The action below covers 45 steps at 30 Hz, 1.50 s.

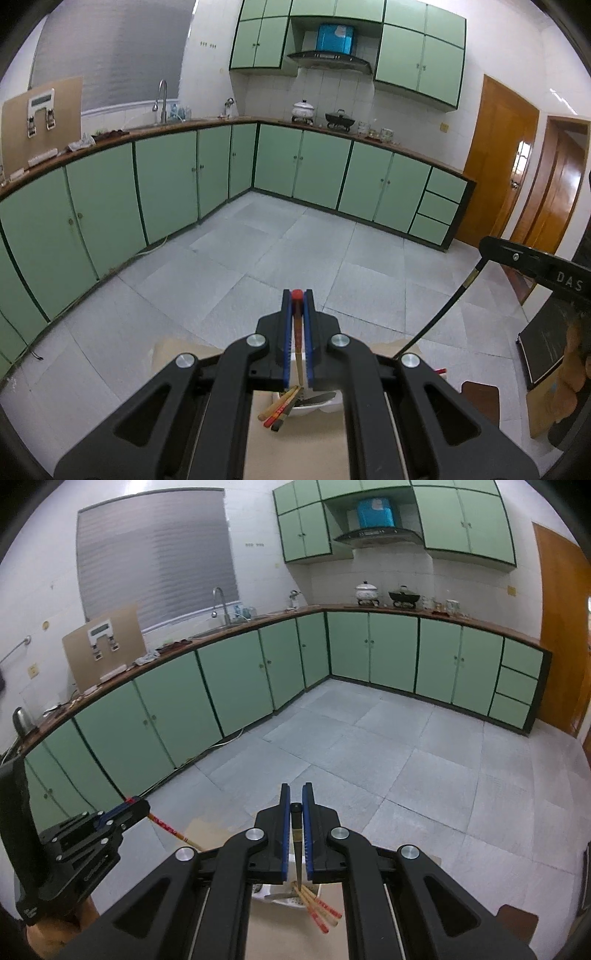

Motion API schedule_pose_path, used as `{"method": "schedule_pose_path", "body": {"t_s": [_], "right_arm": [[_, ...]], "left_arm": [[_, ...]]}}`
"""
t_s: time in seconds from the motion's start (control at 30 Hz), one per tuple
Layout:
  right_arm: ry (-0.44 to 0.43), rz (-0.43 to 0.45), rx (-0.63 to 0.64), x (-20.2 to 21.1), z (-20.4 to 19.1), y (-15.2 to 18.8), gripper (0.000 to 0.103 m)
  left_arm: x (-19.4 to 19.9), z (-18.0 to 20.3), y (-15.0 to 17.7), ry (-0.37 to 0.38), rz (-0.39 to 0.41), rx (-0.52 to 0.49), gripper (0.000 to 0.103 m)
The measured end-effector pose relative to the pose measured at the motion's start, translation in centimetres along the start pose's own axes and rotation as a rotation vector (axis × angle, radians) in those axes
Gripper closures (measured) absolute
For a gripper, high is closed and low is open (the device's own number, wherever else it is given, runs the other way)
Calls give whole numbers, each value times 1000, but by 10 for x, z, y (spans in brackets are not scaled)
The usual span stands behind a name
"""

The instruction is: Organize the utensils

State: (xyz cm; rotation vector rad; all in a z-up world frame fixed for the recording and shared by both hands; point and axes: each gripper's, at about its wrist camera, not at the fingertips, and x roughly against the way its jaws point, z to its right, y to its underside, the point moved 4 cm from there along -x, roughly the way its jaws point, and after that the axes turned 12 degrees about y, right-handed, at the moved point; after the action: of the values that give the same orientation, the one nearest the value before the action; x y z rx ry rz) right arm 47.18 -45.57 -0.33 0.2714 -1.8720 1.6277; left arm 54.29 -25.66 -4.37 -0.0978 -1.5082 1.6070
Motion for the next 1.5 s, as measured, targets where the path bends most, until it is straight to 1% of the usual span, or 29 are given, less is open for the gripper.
{"method": "schedule_pose_path", "body": {"t_s": [0.27,0.4,0.53,0.6,0.67,0.8,0.87,0.93,0.97,1.1,1.17,1.2,1.27,1.3,1.33,1.37,1.4,1.43,1.47,1.5], "right_arm": [[-17,-62,-55,-48,11,26,97],[-24,-89,-59,-60,13,34,97],[-40,-106,-70,-64,19,38,94],[-43,-109,-68,-62,20,40,94],[-42,-110,-70,-61,23,41,94],[-38,-107,-73,-56,25,42,94],[-36,-107,-72,-55,27,45,94],[-34,-112,-75,-55,27,47,94],[-31,-114,-74,-55,26,48,94],[-25,-116,-65,-52,27,55,94],[-24,-112,-69,-49,27,57,93],[-17,-103,-70,-46,27,59,91],[12,-62,-54,-35,26,64,81],[23,-50,-49,-31,25,67,68],[54,-21,-46,-22,25,73,52],[71,-8,-46,-17,26,76,45],[97,15,-47,-6,26,85,35],[109,32,-46,2,26,93,30],[114,39,-45,9,25,100,27],[120,43,-42,18,24,112,20]], "left_arm": [[-35,-20,25,3,-46,39,98],[-45,-27,32,-2,-66,57,98],[-45,-29,33,-9,-68,57,96],[-43,-26,33,-13,-66,60,90],[-39,-28,32,-22,-59,64,77],[-33,-30,31,-35,-46,66,68],[-28,-33,32,-47,-41,68,60],[-25,-34,33,-52,-42,73,56],[-24,-35,34,-57,-41,72,52],[-17,-34,36,-74,-35,54,45],[-10,-34,38,-86,-25,53,33],[-4,-32,40,-99,-14,42,30],[7,-25,45,-113,0,-7,17],[13,-22,49,-120,5,-33,14],[21,-17,55,-132,10,-65,10],[30,-14,64,-152,5,-92,8],[37,-11,73,-164,-5,-111,7],[43,-9,81,-168,-13,-123,7],[50,-8,91,-172,-19,-130,7],[61,-8,104,-175,-24,-128,7]]}}
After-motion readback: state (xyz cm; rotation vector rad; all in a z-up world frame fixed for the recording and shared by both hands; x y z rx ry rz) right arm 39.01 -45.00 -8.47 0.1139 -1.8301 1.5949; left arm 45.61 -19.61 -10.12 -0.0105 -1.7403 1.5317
